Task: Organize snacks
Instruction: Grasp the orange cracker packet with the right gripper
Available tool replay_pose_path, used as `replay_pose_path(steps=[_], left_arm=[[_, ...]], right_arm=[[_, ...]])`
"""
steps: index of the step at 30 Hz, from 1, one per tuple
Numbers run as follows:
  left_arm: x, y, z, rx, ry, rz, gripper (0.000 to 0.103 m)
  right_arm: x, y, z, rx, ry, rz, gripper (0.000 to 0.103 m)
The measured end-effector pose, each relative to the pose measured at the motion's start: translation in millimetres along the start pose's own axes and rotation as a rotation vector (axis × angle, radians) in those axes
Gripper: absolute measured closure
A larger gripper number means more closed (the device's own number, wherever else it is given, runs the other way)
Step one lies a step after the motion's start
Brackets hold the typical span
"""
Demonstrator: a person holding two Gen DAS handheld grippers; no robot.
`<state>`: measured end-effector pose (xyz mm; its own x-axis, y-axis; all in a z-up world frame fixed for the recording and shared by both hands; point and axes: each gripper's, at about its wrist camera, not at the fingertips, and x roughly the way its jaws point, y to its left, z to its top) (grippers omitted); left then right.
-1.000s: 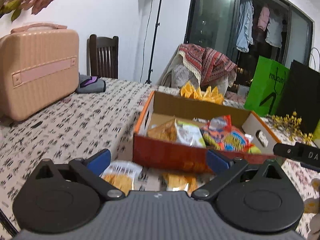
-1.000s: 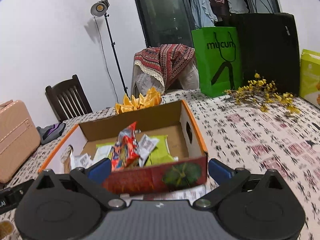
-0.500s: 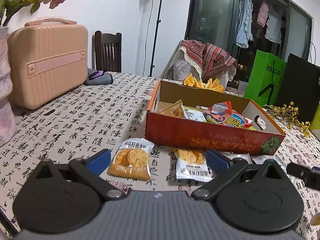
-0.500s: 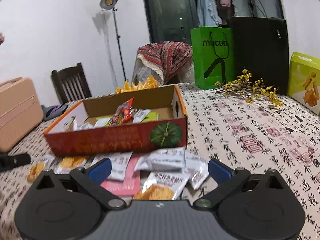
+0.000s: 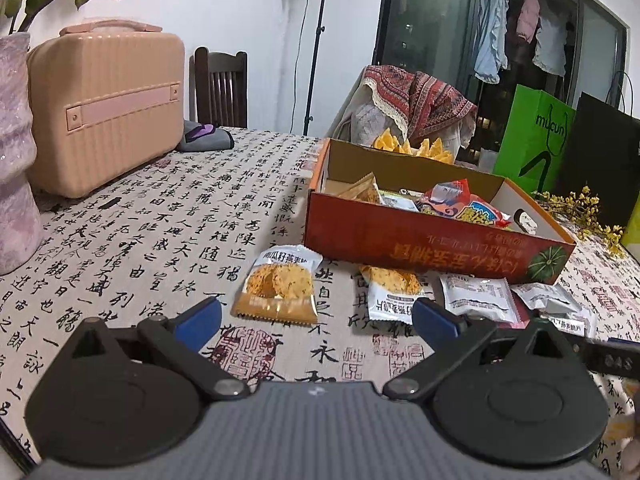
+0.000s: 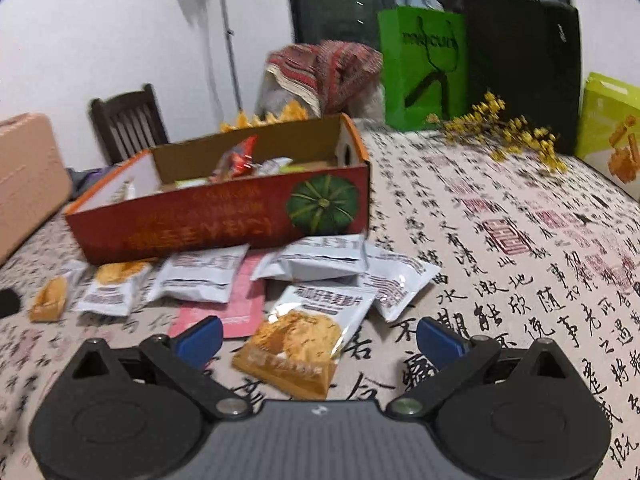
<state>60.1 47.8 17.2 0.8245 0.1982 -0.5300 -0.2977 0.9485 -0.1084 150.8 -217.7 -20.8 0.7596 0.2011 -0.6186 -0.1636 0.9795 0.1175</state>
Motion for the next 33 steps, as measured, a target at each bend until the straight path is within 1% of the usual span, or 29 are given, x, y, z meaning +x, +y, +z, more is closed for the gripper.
replay_pose_path(steps=[4,6,9,14,16,19,20,21,22,24,26,29,31,33], left_arm=[[2,2,0,0.001,0.007,0.01,0.0],[5,4,1,-0.003,0.011,0.014,0.0],[8,5,1,-0.004,0.015,0.019,0.0],[10,6,2,-0.006,0.021,0.022,0.0],[10,6,3,-0.007,0.017,0.02,0.0],[10,8,3,-0.014,0.016,0.025,0.0],[10,9,3,-0.018,0.018,0.027,0.0],[10,10,3,-0.024,0.021,0.031,0.0],[11,10,3,-0.032,0.024,0.034,0.0],[11,12,4,-0.042,0.027,0.033,0.0],[10,10,4,-0.037,0.025,0.033,0.0],[8,7,3,-0.027,0.025,0.03,0.0],[6,5,2,-0.02,0.024,0.029,0.0],[5,1,2,-0.014,0.024,0.026,0.0]], right_arm=[[19,-3,4,0.035,0.055,-0.015,0.0],[24,2,4,0.011,0.056,-0.047,0.0],[30,13,2,-0.068,0.056,-0.086,0.0],[28,10,1,-0.075,0.05,-0.062,0.0],[26,9,0,-0.075,0.045,-0.052,0.002],[21,6,-2,-0.076,0.022,-0.052,0.02],[19,5,-2,-0.08,0.012,-0.043,0.034],[17,3,-2,-0.079,0.005,-0.039,0.05],[14,0,-2,-0.073,-0.001,-0.036,0.055],[10,-6,-3,-0.052,-0.007,-0.015,0.058],[6,-11,-5,-0.039,-0.02,-0.013,0.061],[-4,-16,-7,-0.024,-0.052,-0.006,0.071],[-11,-18,-7,-0.015,-0.076,0.004,0.073],[-17,-19,-7,-0.019,-0.095,0.013,0.078]])
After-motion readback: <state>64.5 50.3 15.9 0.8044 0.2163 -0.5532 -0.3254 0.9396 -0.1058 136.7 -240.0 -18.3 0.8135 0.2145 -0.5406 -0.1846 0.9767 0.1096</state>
